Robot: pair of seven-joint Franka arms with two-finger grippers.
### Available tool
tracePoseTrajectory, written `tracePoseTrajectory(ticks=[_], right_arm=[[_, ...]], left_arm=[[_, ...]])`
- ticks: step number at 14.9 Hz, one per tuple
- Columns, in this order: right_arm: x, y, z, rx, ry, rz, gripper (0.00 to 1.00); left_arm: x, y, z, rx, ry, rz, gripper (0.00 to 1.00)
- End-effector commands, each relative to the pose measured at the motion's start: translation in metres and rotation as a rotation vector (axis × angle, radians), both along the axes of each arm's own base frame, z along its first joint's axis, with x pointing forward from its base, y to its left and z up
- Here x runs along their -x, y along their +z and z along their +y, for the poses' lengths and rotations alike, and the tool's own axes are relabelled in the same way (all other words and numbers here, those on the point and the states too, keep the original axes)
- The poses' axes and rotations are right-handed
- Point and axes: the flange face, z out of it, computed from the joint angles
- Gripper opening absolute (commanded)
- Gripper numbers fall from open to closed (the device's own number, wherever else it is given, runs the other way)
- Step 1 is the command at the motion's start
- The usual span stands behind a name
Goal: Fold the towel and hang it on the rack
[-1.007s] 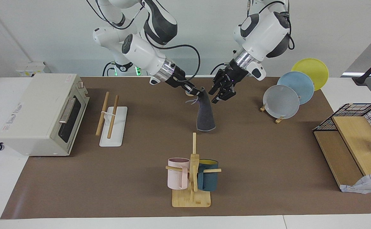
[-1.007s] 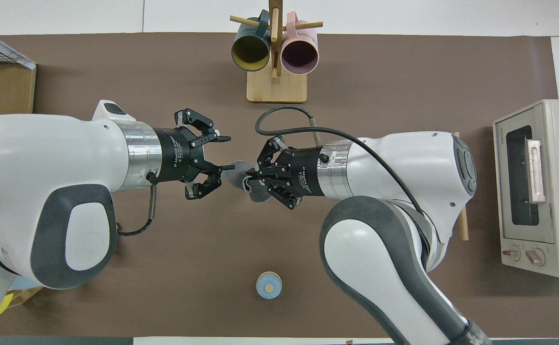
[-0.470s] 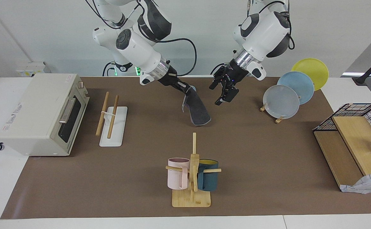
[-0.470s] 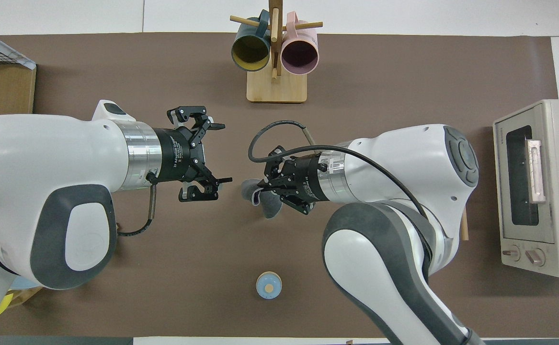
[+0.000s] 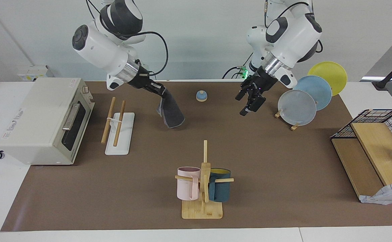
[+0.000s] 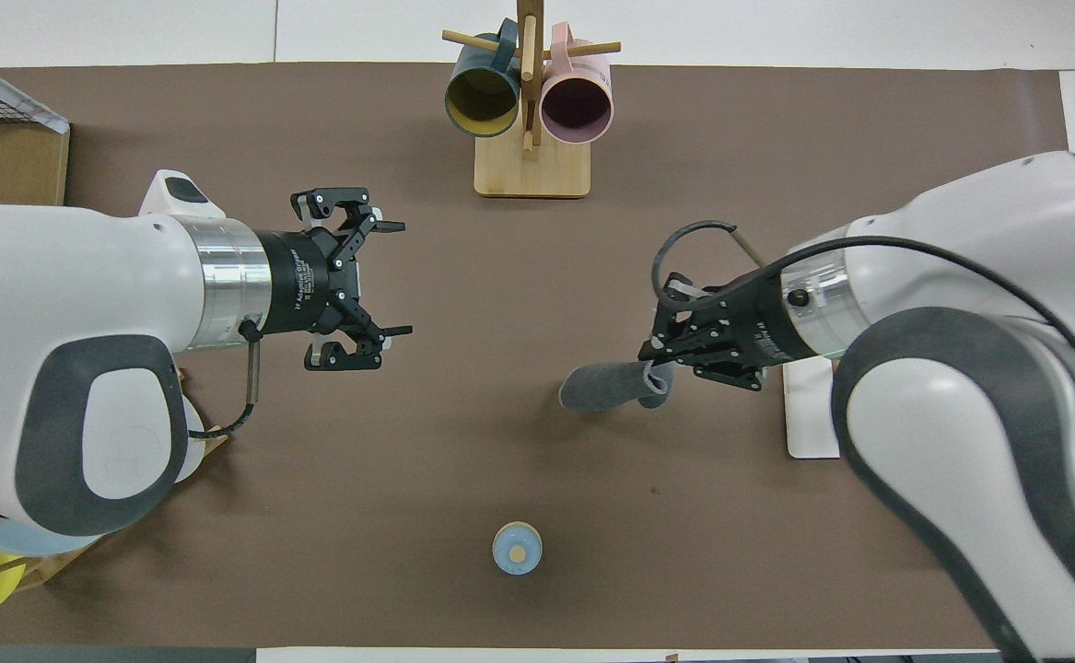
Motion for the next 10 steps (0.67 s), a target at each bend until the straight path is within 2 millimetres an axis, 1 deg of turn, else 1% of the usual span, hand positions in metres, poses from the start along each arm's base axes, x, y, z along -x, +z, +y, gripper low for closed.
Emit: tracePoseTrajectory(ticks=[1, 3, 4, 5, 6, 7, 9, 10], right_arm=[[0.003, 0.000, -0.014, 0.091, 0.191, -0.062, 0.00], [0.004, -0.003, -0.031, 0.135, 0.277, -0.097, 0.00], [0.006, -0.006, -0.041, 0.148, 0.328, -0.117, 0.00], [0.006, -0.011, -0.053, 0.157, 0.382, -0.136, 0.00], [0.005, -0.012, -0.069, 0.160, 0.415, -0.165, 0.00], [0.002, -0.012, -0.088, 0.163, 0.438, -0.183, 0.00], [0.002, -0.018, -0.111, 0.168, 0.495, -0.208, 0.00], [0.003, -0.020, -0.117, 0.169, 0.525, -0.216, 0.00]], left_arm=[[-0.001, -0.004, 0.041, -0.060, -0.134, -0.064, 1.00], [-0.009, -0.005, 0.071, -0.114, -0.239, -0.129, 1.00], [-0.011, -0.005, 0.080, -0.154, -0.309, -0.166, 1.00], [-0.012, -0.005, 0.082, -0.204, -0.393, -0.198, 1.00], [-0.014, -0.004, 0.088, -0.264, -0.475, -0.224, 1.00], [-0.016, -0.002, 0.097, -0.320, -0.549, -0.242, 1.00], [-0.023, 0.004, 0.113, -0.396, -0.722, -0.272, 1.00], [-0.027, 0.009, 0.119, -0.434, -0.799, -0.288, 1.00]])
